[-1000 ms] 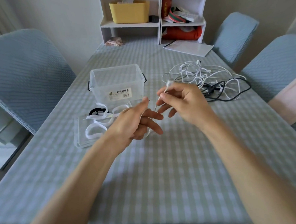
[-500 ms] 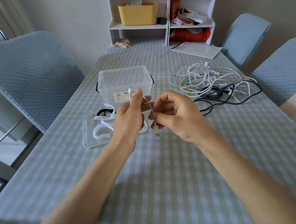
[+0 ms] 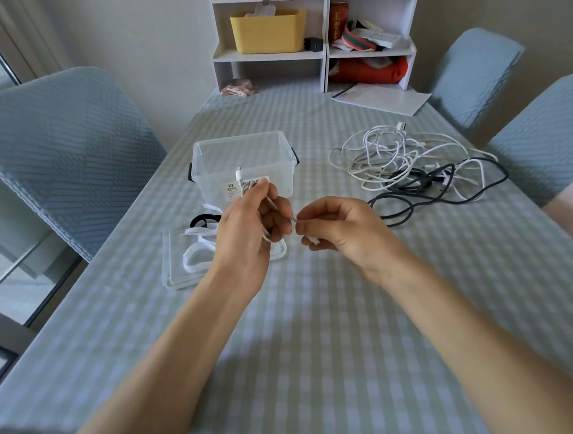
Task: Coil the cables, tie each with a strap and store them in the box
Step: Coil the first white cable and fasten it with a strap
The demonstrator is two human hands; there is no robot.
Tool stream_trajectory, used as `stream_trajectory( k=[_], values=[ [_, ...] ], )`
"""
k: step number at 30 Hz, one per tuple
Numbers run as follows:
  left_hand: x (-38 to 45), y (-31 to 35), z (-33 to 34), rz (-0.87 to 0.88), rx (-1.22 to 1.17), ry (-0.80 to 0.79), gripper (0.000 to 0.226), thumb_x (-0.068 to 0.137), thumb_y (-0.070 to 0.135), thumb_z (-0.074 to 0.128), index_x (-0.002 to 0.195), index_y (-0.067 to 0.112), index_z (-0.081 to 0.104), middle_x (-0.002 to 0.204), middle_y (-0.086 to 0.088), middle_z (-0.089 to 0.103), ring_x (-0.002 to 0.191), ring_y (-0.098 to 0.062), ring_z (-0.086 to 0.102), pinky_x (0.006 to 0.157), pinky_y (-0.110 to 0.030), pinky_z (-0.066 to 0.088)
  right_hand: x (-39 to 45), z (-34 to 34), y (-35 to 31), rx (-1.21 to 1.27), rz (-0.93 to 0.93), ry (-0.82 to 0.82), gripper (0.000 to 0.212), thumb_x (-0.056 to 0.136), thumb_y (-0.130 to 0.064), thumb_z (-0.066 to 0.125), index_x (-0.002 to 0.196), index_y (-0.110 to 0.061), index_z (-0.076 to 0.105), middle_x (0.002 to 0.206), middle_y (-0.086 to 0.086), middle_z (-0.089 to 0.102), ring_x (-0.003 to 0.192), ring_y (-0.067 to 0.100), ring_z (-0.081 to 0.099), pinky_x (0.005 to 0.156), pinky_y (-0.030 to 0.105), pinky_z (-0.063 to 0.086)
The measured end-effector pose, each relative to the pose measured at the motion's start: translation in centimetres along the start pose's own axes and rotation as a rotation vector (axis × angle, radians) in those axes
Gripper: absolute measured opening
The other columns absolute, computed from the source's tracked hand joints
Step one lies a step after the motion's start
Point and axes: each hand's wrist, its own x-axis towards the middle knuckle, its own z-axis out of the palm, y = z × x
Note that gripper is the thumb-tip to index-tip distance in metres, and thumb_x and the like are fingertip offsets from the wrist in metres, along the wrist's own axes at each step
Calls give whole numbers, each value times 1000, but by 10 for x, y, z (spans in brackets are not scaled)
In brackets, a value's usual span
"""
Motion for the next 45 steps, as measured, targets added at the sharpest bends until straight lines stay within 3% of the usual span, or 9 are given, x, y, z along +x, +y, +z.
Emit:
stream_trajectory(
  k=[5,8,15,23,27,32,39,42,45],
  values=[
    [4,-5,2,-14,30,-4,35,103,26,47,69,16,49,75,-1,61,71,-16,56,77,-33,40,4,-11,1,95,61,34,14,79,1,76,87,-9,70,71,3,69,61,13,64,58,23,53],
    [3,-3,3,-34,-126,-70,33,105,26,43,75,13,49,72,-5,59,79,-20,64,87,-34,50,4,-10,3,112,75,-2,14,80,1,76,87,-8,69,73,5,69,62,14,64,59,24,53],
    [2,-1,0,-49,-251,-170,37,106,31,39,72,17,46,50,6,28,49,-12,28,75,-31,41,4,-5,7,136,80,-67,19,77,2,78,85,-8,64,72,5,65,60,13,62,59,23,52],
    [2,6,-4,-167,-239,-127,42,101,28,43,60,20,39,45,7,19,38,-8,16,42,-22,22,4,-6,5,202,101,-125,19,92,-5,63,110,-10,61,96,12,68,68,21,66,62,30,54],
    [0,5,-2,-281,-135,-128,49,97,38,48,55,21,30,43,5,17,39,-10,12,41,-24,16,3,-8,7,15,-68,-136,19,98,-12,59,111,-22,68,91,2,72,70,18,67,63,29,53],
    [3,1,-1,-370,-104,-55,57,93,54,43,51,20,27,45,3,17,43,-13,11,42,-26,15,6,-9,12,-235,-221,-92,19,98,-4,57,99,-16,72,75,0,69,66,14,62,61,25,53],
    [6,0,-2,-328,18,42,53,97,36,51,50,21,30,43,4,21,37,-11,13,41,-25,13,1,-6,17,-388,-256,-140,12,90,-22,72,100,-14,72,83,0,73,71,16,66,77,41,57],
    [6,-2,1,-298,41,59,50,94,29,54,51,20,30,43,3,21,36,-11,14,38,-24,15,4,-7,19,-463,-309,-101,8,91,-18,70,97,-12,73,80,7,72,72,28,68,72,49,56],
    [6,-5,2,-297,64,56,50,91,24,56,49,20,29,42,2,21,37,-13,15,38,-25,19,5,-7,20,-597,-388,-61,11,92,-16,64,89,-9,72,70,10,68,64,27,64,63,45,52]
  ],
)
